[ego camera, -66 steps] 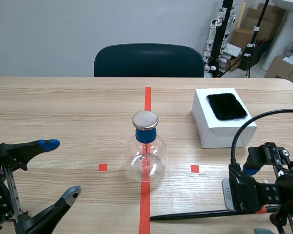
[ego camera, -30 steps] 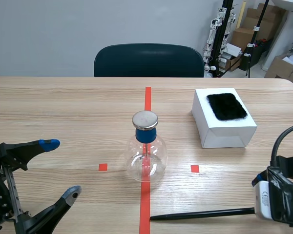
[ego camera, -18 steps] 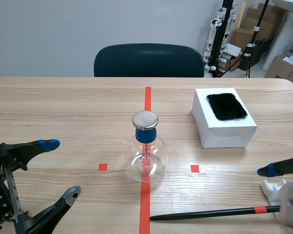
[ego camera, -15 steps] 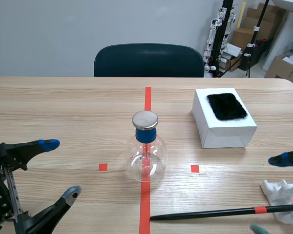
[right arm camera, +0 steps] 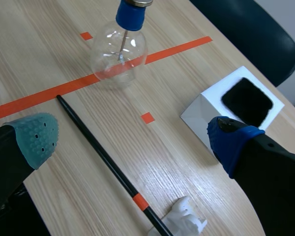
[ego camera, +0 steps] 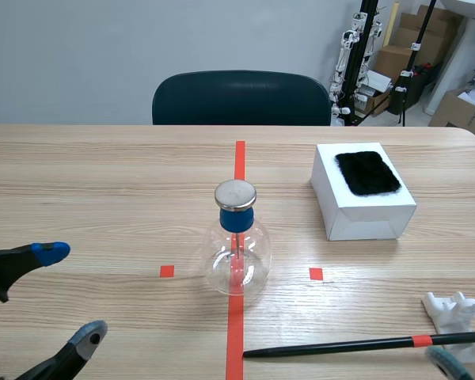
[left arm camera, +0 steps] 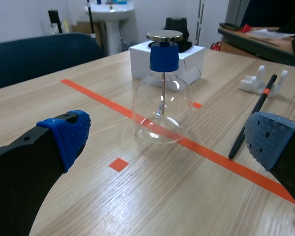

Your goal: Do the electroscope experiment. return to the home posture

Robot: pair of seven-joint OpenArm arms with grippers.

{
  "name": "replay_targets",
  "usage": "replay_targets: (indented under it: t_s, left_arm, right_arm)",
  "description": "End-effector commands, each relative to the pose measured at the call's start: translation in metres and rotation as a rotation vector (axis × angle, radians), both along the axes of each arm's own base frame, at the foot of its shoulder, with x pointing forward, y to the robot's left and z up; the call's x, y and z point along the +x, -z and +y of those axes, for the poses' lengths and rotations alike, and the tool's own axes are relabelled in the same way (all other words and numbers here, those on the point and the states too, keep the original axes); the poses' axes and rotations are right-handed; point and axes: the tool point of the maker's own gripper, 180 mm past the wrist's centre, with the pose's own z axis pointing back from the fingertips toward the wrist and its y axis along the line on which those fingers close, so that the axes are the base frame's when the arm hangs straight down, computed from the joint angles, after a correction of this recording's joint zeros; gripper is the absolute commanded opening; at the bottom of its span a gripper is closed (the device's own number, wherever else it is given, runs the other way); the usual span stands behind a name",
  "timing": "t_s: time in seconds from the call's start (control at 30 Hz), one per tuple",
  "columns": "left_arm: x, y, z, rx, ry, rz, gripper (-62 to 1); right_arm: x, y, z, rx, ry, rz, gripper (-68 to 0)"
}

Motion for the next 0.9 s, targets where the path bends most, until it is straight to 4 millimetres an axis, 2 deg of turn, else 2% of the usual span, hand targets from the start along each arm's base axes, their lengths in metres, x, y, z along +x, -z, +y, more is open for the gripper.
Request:
replay_targets:
  t_s: [0.0, 0.1, 0.23, 0.37, 0.6, 0.87]
  left_arm:
    - [-0.001, -0.011, 0.000, 0.025, 0.004, -0.021, 1.4]
    - [-0.007, -0.019, -0.005, 0.105, -0.002, -0.022, 1.4]
    - [-0.018, -0.038, -0.004, 0.087, -0.021, -0.023, 1.4]
    - [-0.032, -0.047, -0.005, 0.090, -0.015, -0.012, 1.4]
    - [-0.047, -0.048, -0.008, 0.132, -0.054, 0.021, 1.4]
    - [-0.060, -0.050, -0.014, 0.164, -0.094, 0.043, 1.4]
  right_arm:
    - [0.007, -0.010, 0.008, 0.018, -0.023, -0.032, -5.0]
    - [0.007, -0.012, 0.014, 0.010, -0.043, -0.024, -5.0]
    - [0.008, -0.020, 0.023, 0.016, -0.064, -0.044, -5.0]
    - [0.007, -0.024, 0.030, 0.024, -0.080, -0.049, -5.0]
    - [0.009, -0.030, 0.037, 0.117, -0.046, -0.022, -5.0]
    - [0.006, -0.023, 0.041, 0.115, -0.045, 0.014, -5.0]
